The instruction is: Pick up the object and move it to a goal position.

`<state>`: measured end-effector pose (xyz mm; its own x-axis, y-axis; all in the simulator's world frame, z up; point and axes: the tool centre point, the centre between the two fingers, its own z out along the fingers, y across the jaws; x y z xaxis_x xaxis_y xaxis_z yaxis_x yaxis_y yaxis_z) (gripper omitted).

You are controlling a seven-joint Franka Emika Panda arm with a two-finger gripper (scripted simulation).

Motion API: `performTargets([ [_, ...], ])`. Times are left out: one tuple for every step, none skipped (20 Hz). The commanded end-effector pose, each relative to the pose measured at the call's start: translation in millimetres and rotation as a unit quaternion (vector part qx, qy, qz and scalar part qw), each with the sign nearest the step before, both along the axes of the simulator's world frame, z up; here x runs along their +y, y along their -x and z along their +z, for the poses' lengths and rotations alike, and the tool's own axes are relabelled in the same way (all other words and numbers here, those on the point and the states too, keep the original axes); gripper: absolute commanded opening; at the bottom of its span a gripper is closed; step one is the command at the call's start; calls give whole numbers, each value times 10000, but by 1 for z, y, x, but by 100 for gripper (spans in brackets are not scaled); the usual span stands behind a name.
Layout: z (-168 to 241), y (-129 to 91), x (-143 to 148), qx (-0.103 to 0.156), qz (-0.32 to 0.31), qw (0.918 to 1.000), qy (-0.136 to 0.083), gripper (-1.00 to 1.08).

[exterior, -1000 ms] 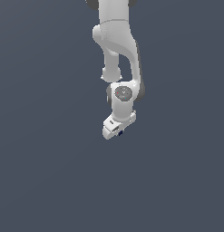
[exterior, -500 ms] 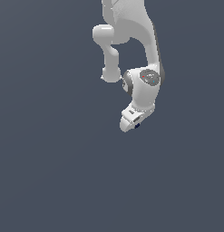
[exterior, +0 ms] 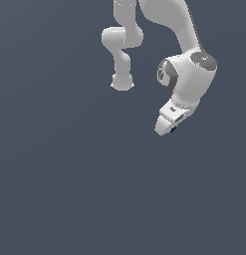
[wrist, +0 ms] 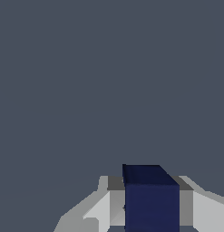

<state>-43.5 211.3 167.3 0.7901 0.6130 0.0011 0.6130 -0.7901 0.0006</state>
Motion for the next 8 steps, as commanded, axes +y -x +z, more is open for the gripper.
performTargets([
  [10, -1, 12, 7, -11, 10000, 2, -100],
  [13, -1, 16, 7, -11, 10000, 2, -100],
  [16, -1, 19, 7, -11, 10000, 2, -100],
  [18, -1, 21, 7, -11, 10000, 2, -100],
  [19, -2, 23, 7, -11, 10000, 2, -100],
  [21, -2, 25, 7, -11, 10000, 2, -100],
  [21, -2, 26, 7, -11, 10000, 2, -100],
  [21, -2, 26, 7, -11, 10000, 2, -100],
])
